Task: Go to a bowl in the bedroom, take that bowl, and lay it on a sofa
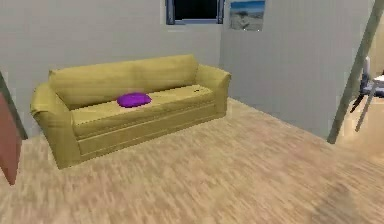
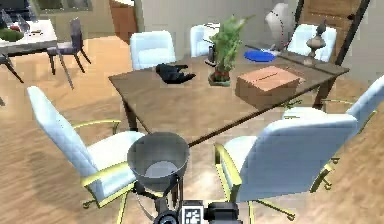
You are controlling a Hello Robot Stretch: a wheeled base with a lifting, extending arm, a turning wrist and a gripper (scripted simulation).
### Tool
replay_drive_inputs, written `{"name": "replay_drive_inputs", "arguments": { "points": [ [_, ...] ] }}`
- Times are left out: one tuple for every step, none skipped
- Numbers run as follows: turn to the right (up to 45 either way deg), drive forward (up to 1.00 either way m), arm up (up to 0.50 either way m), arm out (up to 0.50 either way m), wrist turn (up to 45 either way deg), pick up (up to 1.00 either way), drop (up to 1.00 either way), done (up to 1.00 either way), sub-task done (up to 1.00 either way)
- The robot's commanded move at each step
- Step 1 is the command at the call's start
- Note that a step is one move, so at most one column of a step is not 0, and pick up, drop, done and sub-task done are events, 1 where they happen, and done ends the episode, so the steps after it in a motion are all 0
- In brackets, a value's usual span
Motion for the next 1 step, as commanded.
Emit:
{"name": "replay_drive_inputs", "arguments": {
  "points": [
    [0.0, 1.00, 0.00, 0.00, 0.0, 0.00, 0.00, 0.00, 0.00]
  ]
}}
